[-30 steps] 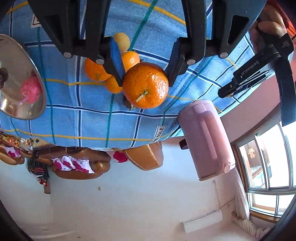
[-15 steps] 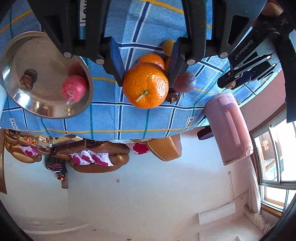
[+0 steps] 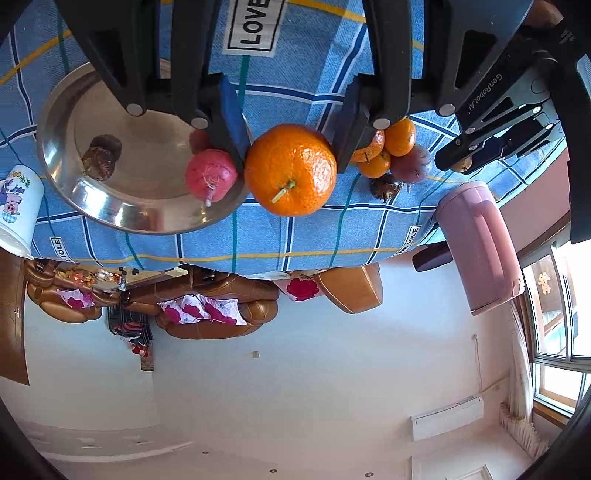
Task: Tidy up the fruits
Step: 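Carry the tan fruit and orange onto the steel plate and open both tools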
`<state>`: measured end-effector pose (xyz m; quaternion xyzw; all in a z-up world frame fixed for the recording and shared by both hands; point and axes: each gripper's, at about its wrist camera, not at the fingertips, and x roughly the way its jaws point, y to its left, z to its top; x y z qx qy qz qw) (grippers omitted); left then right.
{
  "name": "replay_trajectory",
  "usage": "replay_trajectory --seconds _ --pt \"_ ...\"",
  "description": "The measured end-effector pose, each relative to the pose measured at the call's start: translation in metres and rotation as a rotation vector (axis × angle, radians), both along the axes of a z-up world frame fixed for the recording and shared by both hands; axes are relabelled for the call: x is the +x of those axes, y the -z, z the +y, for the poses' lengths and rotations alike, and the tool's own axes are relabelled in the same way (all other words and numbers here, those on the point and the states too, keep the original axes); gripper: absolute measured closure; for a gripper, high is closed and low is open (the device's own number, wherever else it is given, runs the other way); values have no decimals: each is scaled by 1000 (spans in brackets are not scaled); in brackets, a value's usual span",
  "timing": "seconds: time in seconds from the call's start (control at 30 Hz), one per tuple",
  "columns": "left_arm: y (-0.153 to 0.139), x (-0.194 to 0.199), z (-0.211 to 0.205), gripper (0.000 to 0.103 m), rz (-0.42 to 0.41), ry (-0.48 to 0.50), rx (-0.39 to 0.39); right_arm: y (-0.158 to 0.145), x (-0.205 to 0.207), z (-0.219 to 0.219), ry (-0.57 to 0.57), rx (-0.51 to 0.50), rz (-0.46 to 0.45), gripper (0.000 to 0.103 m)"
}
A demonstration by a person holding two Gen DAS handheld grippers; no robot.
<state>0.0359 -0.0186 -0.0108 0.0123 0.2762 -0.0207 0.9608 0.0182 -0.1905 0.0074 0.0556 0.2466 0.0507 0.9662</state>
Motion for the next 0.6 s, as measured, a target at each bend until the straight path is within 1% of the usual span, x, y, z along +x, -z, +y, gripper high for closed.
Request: replay_trajectory --seconds 0.4,0.6 --pt "-5 -3 -61 74 -5 78 12 -5 -10 -66 110 17 -20 56" --pt "-5 -1 -86 74 6 121 -10 -8 -17 -108 189 5 -30 56"
